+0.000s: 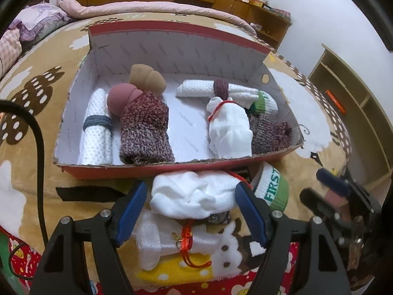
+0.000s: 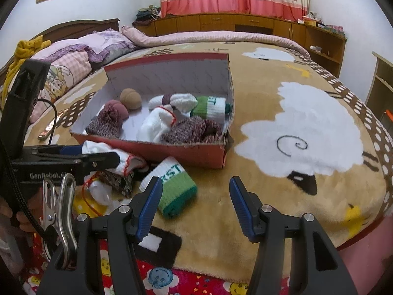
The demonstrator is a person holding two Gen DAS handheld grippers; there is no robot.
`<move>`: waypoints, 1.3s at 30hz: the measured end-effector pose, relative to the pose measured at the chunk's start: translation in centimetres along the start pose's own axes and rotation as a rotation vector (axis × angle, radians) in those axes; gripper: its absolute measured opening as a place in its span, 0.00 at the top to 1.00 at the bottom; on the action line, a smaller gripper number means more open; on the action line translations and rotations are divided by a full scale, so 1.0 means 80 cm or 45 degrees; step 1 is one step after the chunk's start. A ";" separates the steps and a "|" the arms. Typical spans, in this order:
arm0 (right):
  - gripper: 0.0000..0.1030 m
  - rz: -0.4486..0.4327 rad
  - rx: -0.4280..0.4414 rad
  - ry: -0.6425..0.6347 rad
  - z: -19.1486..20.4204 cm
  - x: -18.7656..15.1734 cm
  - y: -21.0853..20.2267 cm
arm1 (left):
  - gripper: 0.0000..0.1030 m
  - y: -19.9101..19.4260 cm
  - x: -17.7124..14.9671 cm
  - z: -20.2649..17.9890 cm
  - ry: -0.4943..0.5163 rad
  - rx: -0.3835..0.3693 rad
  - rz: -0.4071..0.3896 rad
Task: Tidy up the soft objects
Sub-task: 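Grasp the green FIRST sock with the right gripper while the left grasps the white sock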
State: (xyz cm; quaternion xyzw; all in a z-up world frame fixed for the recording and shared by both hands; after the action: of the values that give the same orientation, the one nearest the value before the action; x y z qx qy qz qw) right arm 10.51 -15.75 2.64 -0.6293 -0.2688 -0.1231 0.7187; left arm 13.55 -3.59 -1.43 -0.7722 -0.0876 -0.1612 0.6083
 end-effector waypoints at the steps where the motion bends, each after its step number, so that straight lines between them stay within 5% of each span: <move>1: 0.44 0.005 0.001 0.002 0.000 -0.001 0.002 | 0.24 0.003 0.002 0.000 -0.006 -0.002 0.002; 9: 0.44 0.042 0.010 0.020 -0.003 -0.008 0.017 | 0.26 0.017 0.008 -0.002 -0.028 -0.018 0.017; 26: 0.44 0.069 0.017 0.015 0.002 -0.012 0.026 | 0.63 0.002 -0.007 -0.004 0.005 -0.095 0.005; 36: 0.44 0.085 0.070 -0.001 0.018 -0.011 0.031 | 0.65 -0.028 -0.011 0.011 -0.017 -0.102 -0.070; 39: 0.34 0.101 0.066 -0.022 0.025 -0.009 0.039 | 0.65 -0.034 -0.013 0.017 -0.029 -0.109 -0.080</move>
State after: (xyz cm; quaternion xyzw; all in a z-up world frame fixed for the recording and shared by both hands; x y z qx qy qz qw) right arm 11.05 -13.36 -0.23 -0.6218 -0.2528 -0.0821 0.7367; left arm 11.87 -1.50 0.38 -0.7961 -0.1116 -0.1749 0.5685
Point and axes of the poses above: each gripper's, at about its wrist camera, not at the fingertips, and y roughly the way its jaws point, z to its left, x to its top, the point moved 6 cm from there along y, roughly the way its jaws point, and after that the axes turned 12 degrees about z, right-handed, at the moved point
